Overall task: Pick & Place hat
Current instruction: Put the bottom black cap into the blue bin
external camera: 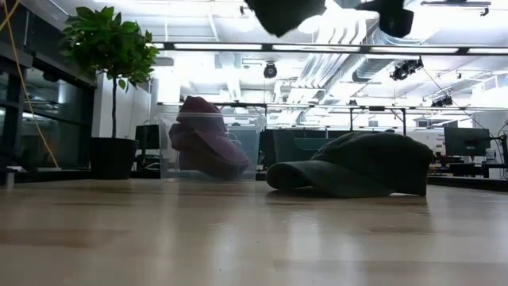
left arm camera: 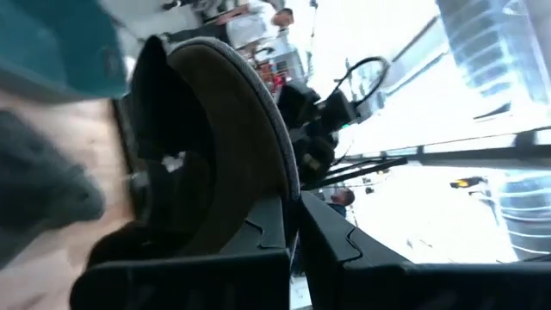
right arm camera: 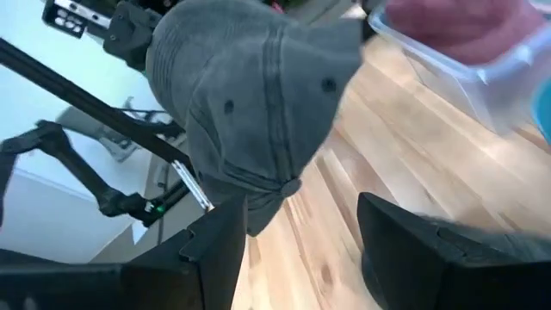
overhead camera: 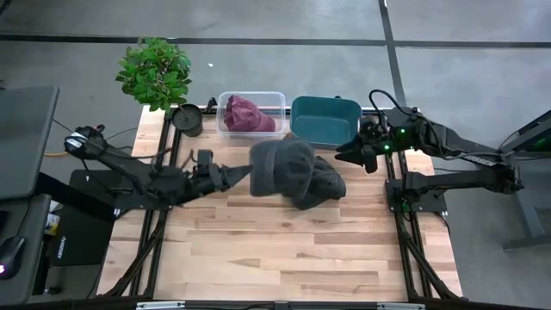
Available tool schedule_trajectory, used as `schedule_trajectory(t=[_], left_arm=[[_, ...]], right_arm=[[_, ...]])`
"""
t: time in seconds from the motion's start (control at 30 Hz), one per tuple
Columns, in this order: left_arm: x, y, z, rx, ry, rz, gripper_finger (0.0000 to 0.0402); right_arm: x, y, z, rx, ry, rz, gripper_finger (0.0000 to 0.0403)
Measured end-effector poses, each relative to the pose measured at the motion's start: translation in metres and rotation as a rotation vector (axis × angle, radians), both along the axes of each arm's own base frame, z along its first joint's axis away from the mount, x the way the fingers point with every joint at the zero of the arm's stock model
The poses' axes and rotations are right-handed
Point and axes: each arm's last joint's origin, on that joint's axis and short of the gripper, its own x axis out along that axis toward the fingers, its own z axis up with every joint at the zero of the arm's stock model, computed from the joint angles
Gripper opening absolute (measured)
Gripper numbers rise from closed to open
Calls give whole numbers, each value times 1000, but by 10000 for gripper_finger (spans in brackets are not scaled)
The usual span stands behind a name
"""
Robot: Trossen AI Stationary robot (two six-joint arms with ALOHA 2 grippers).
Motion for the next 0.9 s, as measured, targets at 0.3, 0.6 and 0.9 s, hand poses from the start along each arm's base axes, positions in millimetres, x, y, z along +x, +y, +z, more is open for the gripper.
schedule_trajectory(t=[0.3, 0.6, 0.9], left_arm=[[2, 11, 29, 75, -1, 17, 0], [-2, 12, 47, 112, -18, 18, 0], [-1, 12, 47, 110, -14, 21, 0]], right_arm=[[17, -4, 6, -76, -107, 54, 216], [28, -5, 11, -121, -199, 125, 251], [45, -10, 2, -104, -171, 148, 322]])
